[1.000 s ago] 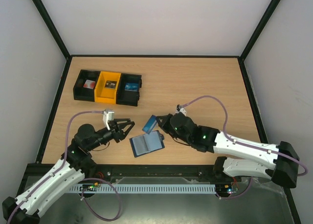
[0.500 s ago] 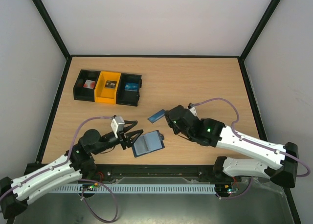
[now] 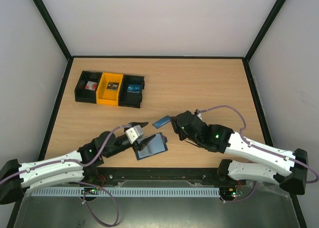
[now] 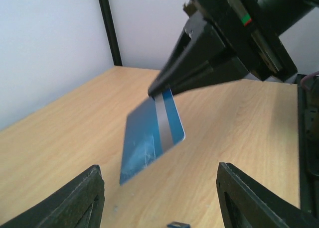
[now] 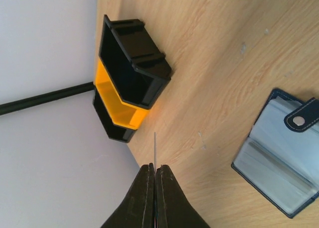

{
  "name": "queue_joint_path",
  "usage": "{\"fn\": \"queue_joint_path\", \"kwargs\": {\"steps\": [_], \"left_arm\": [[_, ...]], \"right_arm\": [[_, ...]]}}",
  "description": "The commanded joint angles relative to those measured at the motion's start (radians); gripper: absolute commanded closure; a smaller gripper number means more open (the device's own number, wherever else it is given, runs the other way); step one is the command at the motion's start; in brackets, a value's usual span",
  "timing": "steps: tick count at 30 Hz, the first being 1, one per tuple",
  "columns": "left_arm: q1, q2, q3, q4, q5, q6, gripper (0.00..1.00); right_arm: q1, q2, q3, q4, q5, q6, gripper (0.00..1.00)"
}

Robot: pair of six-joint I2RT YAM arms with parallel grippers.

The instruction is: Take the credit cards out of the card holder

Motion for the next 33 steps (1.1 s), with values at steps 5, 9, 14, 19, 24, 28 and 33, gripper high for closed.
{"fn": "queue_joint_path", "kwargs": {"steps": [5,9,14,19,24,28,33], "left_arm": [[-0.012,0.012,0.005,0.120,0.034,0.195,0.37],[-0.013,0.038,0.010,0.108,0.066,0.236,0.37],[-0.012,0.066,0.005,0.115,0.065,0.273,0.40],[-0.012,0.095,0.007,0.121,0.038,0.303,0.45],[-0.012,0.124,0.010,0.141,0.006,0.328,0.64],[-0.012,0.138,0.015,0.160,-0.007,0.331,0.71],[-0.014,0.151,0.035,0.137,-0.028,0.346,0.84]], "right_arm": [[-0.004,-0.028,-0.085,0.116,-0.062,0.042,0.98],[-0.004,-0.025,-0.090,0.108,-0.068,0.043,0.98],[-0.004,-0.037,-0.103,0.117,-0.047,0.056,0.98],[-0.004,-0.036,-0.097,0.136,-0.059,0.041,0.98],[-0.004,-0.029,-0.104,0.168,-0.081,0.023,0.98],[-0.004,-0.025,-0.121,0.197,-0.115,0.011,0.98],[-0.004,-0.040,-0.148,0.220,-0.124,0.010,0.98]]}}
